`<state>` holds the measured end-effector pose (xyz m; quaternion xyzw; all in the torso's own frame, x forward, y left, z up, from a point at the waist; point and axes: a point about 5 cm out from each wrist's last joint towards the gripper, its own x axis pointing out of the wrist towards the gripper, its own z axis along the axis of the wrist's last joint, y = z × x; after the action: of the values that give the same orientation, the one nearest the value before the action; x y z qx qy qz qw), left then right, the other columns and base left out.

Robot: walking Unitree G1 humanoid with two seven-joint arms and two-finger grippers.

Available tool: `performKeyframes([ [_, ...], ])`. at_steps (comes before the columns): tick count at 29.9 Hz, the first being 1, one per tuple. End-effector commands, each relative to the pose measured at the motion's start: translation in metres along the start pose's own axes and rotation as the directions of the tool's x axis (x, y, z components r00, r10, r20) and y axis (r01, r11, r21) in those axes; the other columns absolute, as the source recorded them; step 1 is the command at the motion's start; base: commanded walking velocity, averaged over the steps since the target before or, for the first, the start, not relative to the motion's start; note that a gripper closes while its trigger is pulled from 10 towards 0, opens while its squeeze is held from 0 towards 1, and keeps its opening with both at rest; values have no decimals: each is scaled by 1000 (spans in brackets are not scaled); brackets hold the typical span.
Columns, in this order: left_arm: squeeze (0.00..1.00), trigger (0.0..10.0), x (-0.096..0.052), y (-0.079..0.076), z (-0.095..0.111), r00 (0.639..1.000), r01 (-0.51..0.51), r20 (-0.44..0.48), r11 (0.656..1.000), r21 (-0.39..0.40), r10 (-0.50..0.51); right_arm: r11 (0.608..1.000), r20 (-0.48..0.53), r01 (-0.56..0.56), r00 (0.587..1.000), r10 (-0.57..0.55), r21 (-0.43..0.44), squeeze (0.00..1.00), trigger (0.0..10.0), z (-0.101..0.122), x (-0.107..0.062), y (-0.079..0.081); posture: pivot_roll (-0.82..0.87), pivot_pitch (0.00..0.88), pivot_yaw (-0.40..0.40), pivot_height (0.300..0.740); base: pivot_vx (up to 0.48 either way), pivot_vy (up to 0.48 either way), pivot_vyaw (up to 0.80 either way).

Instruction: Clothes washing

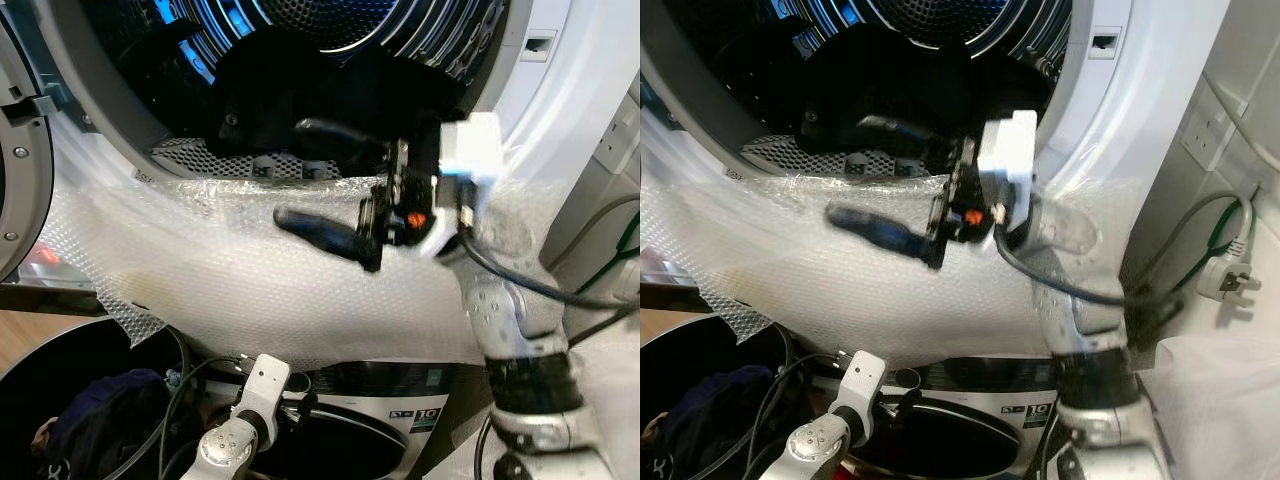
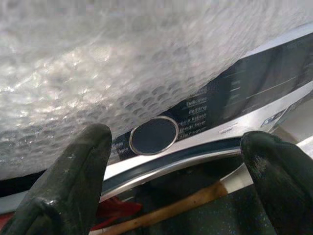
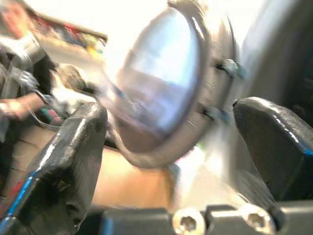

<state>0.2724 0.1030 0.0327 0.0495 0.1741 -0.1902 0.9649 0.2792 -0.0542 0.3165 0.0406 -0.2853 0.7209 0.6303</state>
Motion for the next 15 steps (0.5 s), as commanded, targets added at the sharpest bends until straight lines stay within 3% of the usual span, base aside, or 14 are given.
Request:
performKeyframes([
  [1, 0, 10000, 0, 2, -1, 1000, -1, -1, 1000, -2, 1, 996, 93, -86, 992, 84, 16, 0, 10000, 13, 13, 11, -1, 0, 52, 740, 0, 0, 0],
  [2, 0, 10000, 1, 2, -1, 1000, 5, -2, 1000, 3, -5, 984, 216, -170, 964, 156, 47, 0, 10000, 27, 20, 24, -3, 0, 55, 740, 0, 0, 0],
  [7, 0, 10000, 1, 2, 0, 1000, 19, -1, 1000, 11, -19, 938, 399, -321, 883, 246, 132, 0, 10000, 41, 31, 49, -20, 0, 69, 740, 0, 0, 0],
  [9, 0, 10000, -1, 2, -4, 1000, 25, -8, 1000, 18, -25, 911, 357, -327, 906, 227, 250, 0, 10000, 22, 30, 63, -20, 0, 66, 740, 0, 0, 0],
  [12, 0, 10000, -2, 3, -7, 1000, 18, -16, 1000, 26, -18, 903, 328, -313, 920, 212, 295, 0, 10000, 14, 26, 68, -14, 0, 61, 740, 0, 0, 0],
  [15, 0, 10000, -7, 6, -14, 1000, 0, -31, 1000, 21, 1, 875, 290, -269, 944, 157, 402, 0, 10000, 6, 16, 75, 0, 0, 53, 740, 0, 0, 0],
])
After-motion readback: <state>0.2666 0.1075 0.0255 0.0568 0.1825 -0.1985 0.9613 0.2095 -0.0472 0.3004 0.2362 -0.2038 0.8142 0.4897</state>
